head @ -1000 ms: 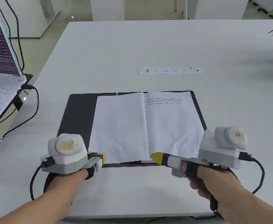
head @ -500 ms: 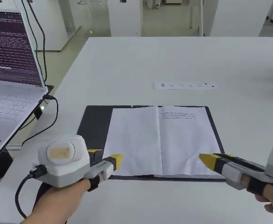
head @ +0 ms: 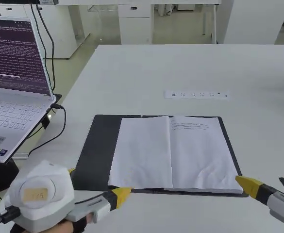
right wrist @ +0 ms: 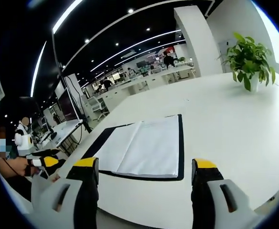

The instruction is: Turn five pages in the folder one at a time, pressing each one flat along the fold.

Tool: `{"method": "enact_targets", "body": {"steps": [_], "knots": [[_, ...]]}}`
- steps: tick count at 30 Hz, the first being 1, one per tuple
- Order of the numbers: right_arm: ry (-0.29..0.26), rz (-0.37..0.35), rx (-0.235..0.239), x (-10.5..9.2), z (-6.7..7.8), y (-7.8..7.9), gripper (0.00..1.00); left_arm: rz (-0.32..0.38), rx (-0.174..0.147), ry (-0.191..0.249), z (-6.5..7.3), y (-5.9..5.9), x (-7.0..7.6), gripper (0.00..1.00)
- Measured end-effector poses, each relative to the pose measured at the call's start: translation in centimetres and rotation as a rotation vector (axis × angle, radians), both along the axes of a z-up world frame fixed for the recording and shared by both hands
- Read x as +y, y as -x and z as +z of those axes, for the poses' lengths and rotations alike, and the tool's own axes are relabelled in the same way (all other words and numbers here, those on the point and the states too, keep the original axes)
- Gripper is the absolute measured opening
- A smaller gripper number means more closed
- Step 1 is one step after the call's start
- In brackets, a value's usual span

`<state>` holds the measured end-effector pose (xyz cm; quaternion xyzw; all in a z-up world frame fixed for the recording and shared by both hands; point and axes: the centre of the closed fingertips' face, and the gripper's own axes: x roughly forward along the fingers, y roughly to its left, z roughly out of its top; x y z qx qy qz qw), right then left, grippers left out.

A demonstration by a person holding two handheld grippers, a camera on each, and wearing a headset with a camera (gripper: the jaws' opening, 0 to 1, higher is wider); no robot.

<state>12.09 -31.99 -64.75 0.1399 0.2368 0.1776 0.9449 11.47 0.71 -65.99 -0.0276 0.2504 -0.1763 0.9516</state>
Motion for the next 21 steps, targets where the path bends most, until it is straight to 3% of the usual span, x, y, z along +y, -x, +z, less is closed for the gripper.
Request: {"method": "enact_targets", "body": {"steps": [6, 8, 11, 16, 21], "knots": [[-0.003, -0.018, 0.009, -0.8, -0.7, 0.8, 0.92, 0.001, 0.008, -0.031, -0.4, 1.6, 0.9, 0.99], [-0.006, -0.018, -0.015, -0.8, -0.3, 0.8, 0.99, 0.002, 0.003, -0.034, -0.2, 1.9, 1.1, 0.99], [0.002, -0.002, -0.018, -0.8, -0.2, 0.9, 1.00, -0.006, -0.002, -0.051, 0.1, 1.9, 1.2, 0.99], [-0.012, -0.001, -0.059, -1.1, 0.5, 0.9, 1.00, -0.018, -0.019, -0.075, 0.8, 1.1, 1.1, 0.99], [-0.015, -0.010, -0.044, -1.7, -0.2, 1.0, 1.00, -0.051, -0.020, -0.079, 1.1, -0.7, -0.6, 0.99]]}}
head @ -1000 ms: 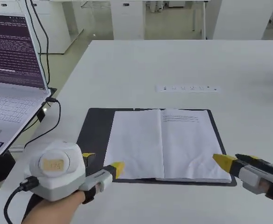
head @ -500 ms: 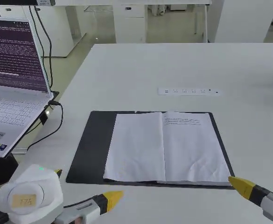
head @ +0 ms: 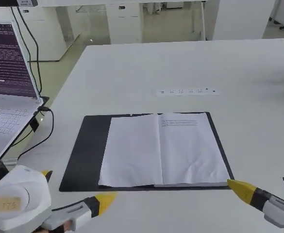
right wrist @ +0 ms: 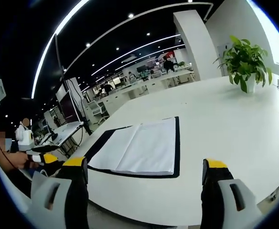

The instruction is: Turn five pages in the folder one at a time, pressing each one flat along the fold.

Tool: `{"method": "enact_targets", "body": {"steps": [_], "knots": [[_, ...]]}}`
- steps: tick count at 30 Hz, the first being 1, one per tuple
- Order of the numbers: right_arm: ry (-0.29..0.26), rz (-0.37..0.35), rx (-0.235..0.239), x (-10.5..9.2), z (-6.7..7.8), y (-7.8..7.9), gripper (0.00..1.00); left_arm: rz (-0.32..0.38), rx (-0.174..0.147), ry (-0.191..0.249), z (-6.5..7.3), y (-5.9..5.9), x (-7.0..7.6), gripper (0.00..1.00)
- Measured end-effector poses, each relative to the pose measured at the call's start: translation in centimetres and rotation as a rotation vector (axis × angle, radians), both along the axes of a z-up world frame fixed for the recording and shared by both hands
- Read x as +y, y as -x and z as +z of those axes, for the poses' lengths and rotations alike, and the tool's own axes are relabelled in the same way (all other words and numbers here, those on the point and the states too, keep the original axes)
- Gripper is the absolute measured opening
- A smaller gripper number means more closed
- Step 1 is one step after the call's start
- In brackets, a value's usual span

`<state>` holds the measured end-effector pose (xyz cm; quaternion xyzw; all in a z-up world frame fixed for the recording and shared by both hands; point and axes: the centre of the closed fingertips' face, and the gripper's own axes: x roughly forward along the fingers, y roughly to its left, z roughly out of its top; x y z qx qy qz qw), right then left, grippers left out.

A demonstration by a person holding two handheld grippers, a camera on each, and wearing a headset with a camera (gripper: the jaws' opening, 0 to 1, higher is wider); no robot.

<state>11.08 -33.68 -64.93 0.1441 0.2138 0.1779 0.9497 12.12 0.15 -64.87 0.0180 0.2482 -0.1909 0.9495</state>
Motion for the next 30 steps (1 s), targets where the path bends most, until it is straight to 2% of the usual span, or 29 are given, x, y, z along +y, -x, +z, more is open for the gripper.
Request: {"method": "enact_targets", "body": {"steps": [5, 7, 9, 10, 14, 15, 16, 21, 30], "knots": [[-0.010, 0.016, 0.003, 0.3, -0.3, 0.1, 1.00, -0.085, 0.003, -0.017, -0.7, -2.5, -4.0, 0.99], [-0.007, 0.019, 0.000, 0.5, -0.2, 0.0, 0.99, -0.099, 0.019, -0.013, -1.3, -3.5, -5.6, 0.99], [-0.009, 0.023, 0.002, 0.4, -0.3, -0.1, 0.98, -0.107, 0.022, -0.013, -1.9, -4.2, -6.8, 0.94], [-0.011, 0.025, -0.001, 0.6, -0.3, -0.1, 0.98, -0.113, 0.036, -0.018, -2.5, -4.6, -7.6, 0.92], [-0.009, 0.032, -0.003, 0.7, -0.5, -0.2, 0.97, -0.140, 0.057, -0.015, -4.1, -5.3, -10.1, 0.89], [-0.007, 0.036, 0.002, 0.7, -0.6, -0.2, 0.97, -0.160, 0.068, -0.019, -4.6, -5.4, -11.3, 0.87], [-0.007, 0.040, 0.002, 0.7, -0.7, -0.2, 0.97, -0.164, 0.067, -0.021, -4.7, -5.5, -11.6, 0.85], [-0.011, 0.038, 0.016, 0.6, -1.4, -0.1, 0.96, -0.219, 0.066, -0.040, -5.9, -6.2, -15.2, 0.80], [-0.025, 0.035, 0.023, 0.5, -1.7, 0.0, 0.94, -0.249, 0.072, -0.037, -7.8, -7.3, -19.6, 0.67]]}}
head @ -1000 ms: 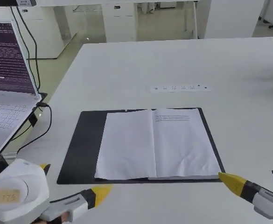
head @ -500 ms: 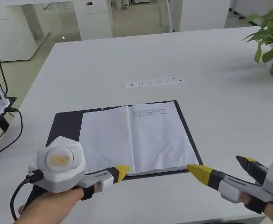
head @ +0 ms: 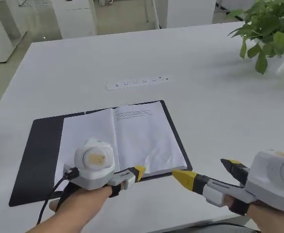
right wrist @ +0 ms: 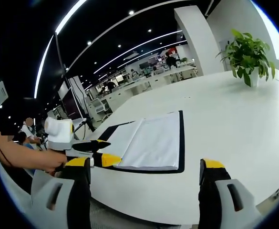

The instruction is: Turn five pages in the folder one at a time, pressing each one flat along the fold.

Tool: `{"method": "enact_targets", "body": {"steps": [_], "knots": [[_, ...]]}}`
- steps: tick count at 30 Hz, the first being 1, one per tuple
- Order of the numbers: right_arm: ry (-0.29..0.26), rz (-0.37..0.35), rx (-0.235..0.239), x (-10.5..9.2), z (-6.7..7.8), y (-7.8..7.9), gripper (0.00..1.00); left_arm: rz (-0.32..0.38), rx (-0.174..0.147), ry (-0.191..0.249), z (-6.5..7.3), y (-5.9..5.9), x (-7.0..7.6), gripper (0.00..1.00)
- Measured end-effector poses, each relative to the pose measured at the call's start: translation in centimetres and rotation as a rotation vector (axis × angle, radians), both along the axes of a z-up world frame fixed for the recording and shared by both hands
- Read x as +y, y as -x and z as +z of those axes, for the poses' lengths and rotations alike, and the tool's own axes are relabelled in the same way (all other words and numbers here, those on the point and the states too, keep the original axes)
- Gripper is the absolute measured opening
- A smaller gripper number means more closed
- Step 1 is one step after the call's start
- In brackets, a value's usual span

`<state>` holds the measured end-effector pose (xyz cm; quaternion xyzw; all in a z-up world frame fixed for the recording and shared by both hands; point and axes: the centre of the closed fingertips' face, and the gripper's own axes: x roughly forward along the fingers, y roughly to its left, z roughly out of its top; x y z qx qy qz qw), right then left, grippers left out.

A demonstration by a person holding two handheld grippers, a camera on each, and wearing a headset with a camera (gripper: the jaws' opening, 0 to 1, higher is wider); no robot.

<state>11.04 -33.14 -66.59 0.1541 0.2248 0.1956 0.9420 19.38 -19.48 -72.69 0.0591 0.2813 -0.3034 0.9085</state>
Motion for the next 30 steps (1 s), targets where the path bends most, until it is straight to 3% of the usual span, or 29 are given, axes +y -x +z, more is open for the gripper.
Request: {"method": "enact_targets", "body": {"steps": [6, 12, 16, 20, 26, 30], "knots": [[-0.015, 0.008, -0.004, 0.4, 0.1, -0.1, 0.92, 0.014, -0.018, -0.013, -1.4, -0.8, -1.8, 0.57], [-0.021, 0.017, -0.002, 0.7, 0.0, 0.0, 0.91, 0.039, -0.037, -0.058, -3.1, -1.8, -2.8, 0.47], [-0.022, 0.027, -0.002, 0.8, -0.1, 0.2, 0.91, 0.075, -0.024, -0.053, -3.9, -2.5, -3.2, 0.44], [-0.027, 0.034, 0.001, 0.9, -0.3, 0.1, 0.89, 0.069, -0.019, -0.109, -5.4, -2.6, -3.2, 0.41], [-0.034, 0.035, 0.010, 0.7, -0.6, 0.0, 0.88, 0.077, -0.052, -0.115, -5.4, -2.6, -3.2, 0.36], [-0.039, 0.034, 0.021, 0.8, -0.9, 0.1, 0.87, 0.026, -0.077, -0.119, -5.4, -2.1, -4.1, 0.26]]}}
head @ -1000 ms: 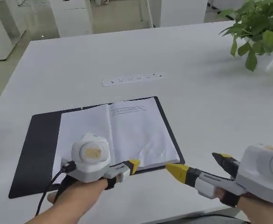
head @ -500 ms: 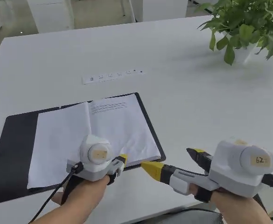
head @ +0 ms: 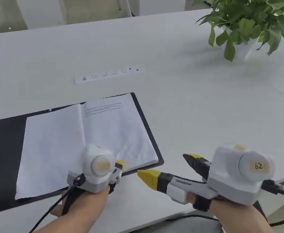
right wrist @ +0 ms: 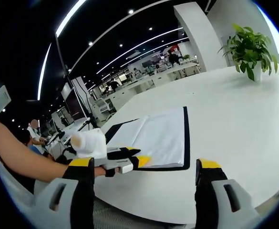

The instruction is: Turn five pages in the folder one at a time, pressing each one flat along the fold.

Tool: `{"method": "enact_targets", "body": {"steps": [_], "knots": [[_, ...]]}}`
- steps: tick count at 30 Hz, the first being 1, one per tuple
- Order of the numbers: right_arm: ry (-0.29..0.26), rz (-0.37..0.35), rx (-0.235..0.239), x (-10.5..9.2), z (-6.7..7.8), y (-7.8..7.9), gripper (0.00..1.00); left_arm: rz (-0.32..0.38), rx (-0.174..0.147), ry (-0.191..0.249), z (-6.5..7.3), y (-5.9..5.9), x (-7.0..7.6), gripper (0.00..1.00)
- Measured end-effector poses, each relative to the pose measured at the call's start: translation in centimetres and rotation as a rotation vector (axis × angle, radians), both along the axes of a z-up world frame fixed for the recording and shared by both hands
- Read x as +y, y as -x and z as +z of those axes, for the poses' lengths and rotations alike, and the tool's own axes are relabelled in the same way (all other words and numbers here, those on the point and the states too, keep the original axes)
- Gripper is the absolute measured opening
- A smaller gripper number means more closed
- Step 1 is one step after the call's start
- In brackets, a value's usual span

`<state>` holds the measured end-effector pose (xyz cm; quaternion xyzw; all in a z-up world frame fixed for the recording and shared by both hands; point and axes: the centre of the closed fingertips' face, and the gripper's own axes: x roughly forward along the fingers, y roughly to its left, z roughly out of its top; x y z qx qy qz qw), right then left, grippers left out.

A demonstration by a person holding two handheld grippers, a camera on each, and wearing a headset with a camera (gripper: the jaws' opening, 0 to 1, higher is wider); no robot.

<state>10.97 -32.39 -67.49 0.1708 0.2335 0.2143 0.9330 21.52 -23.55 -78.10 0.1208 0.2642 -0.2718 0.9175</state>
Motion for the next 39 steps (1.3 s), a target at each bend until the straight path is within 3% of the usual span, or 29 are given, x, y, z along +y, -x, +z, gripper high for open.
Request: {"method": "enact_targets", "body": {"steps": [4, 11, 28, 35, 39], "knots": [[-0.005, 0.001, 0.006, 0.1, -0.1, 0.0, 0.87, -0.035, -0.022, -0.009, 0.0, 0.4, -0.7, 0.16], [-0.010, -0.004, 0.012, 0.0, -0.3, 0.2, 0.86, -0.028, -0.018, 0.005, 0.1, 0.3, -0.5, 0.14], [-0.012, -0.007, 0.030, 0.0, -0.9, 0.2, 0.85, -0.037, -0.053, -0.024, 0.0, -0.1, -0.1, 0.06], [-0.010, -0.002, 0.039, 0.1, -1.2, -0.2, 0.83, -0.025, -0.041, -0.014, -0.1, -0.2, 0.0, 0.02], [-0.005, 0.008, 0.044, 0.2, -1.4, -1.0, 0.80, 0.012, 0.009, 0.045, -0.3, -0.1, 0.0, 0.00]]}}
